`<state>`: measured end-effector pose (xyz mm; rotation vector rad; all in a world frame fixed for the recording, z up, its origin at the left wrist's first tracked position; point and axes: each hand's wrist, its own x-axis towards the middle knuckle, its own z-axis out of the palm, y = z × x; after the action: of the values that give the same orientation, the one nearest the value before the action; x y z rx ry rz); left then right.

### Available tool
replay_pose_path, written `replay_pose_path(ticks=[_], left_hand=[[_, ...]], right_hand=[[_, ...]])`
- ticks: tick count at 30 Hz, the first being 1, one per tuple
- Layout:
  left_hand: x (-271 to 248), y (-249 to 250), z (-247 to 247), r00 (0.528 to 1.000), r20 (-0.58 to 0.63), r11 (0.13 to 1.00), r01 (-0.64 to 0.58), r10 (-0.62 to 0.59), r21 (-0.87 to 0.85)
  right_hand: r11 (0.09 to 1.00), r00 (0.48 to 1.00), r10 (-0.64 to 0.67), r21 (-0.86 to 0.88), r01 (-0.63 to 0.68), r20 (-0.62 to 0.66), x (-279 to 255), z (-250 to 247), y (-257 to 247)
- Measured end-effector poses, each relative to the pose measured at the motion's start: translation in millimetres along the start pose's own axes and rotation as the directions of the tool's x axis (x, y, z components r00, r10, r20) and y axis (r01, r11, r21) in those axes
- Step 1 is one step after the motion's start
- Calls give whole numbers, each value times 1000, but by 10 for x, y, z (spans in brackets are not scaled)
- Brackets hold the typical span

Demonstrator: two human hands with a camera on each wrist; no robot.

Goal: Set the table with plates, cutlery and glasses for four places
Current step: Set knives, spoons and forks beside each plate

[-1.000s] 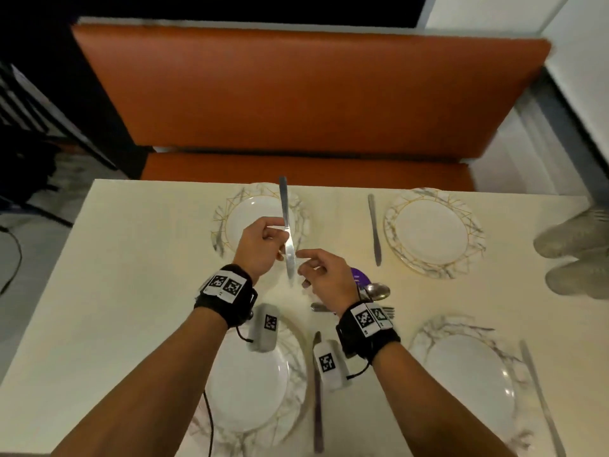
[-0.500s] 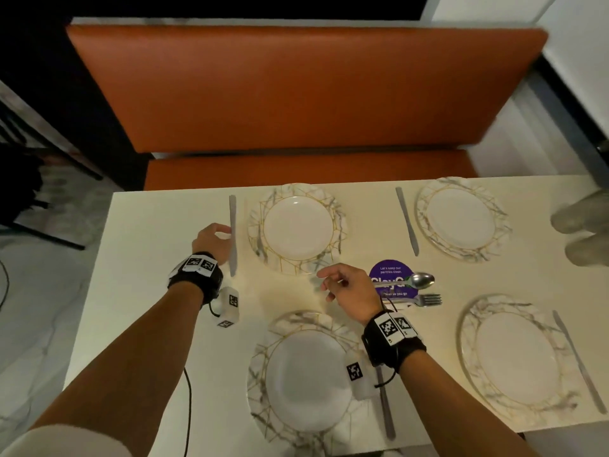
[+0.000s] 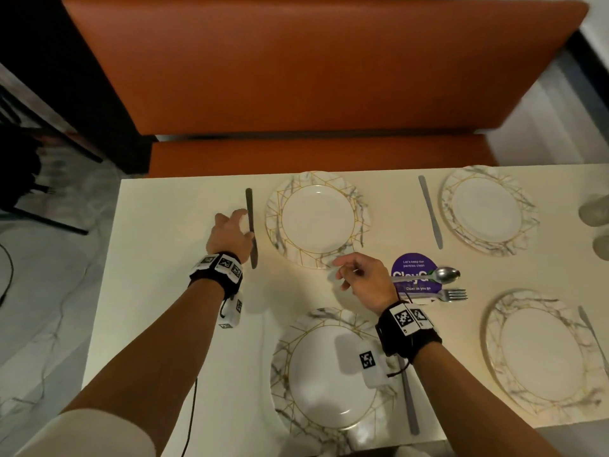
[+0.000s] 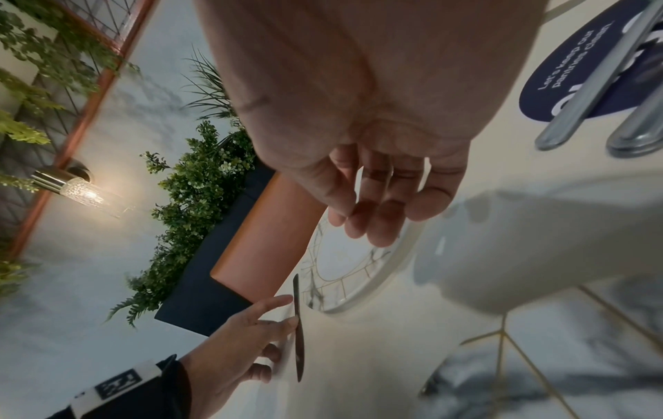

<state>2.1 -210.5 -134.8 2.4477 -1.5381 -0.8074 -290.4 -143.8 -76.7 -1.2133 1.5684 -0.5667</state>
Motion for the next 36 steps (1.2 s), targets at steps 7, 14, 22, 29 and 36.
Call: replay_pose_path(ticks=[7, 14, 22, 29, 36], left_hand=[[69, 65, -20, 998, 6, 988, -70, 70, 140], [158, 93, 7, 997, -2, 991, -72, 73, 113], [193, 77, 16, 997, -2, 994, -80, 80, 71], [212, 54, 33, 998, -3, 996, -67, 67, 56], [-17, 180, 87, 978, -196, 990, -100, 79, -99]], right_hand=[[1000, 1000, 3, 9, -3, 3, -8, 36, 123], [1000, 1000, -3, 26, 3, 4, -32, -37, 196], [999, 1000, 3, 35, -3, 8, -32, -41, 231], [1000, 1000, 11, 15, -12, 7, -47, -111, 238], [1000, 999, 8, -8, -9, -50, -36, -446, 359]])
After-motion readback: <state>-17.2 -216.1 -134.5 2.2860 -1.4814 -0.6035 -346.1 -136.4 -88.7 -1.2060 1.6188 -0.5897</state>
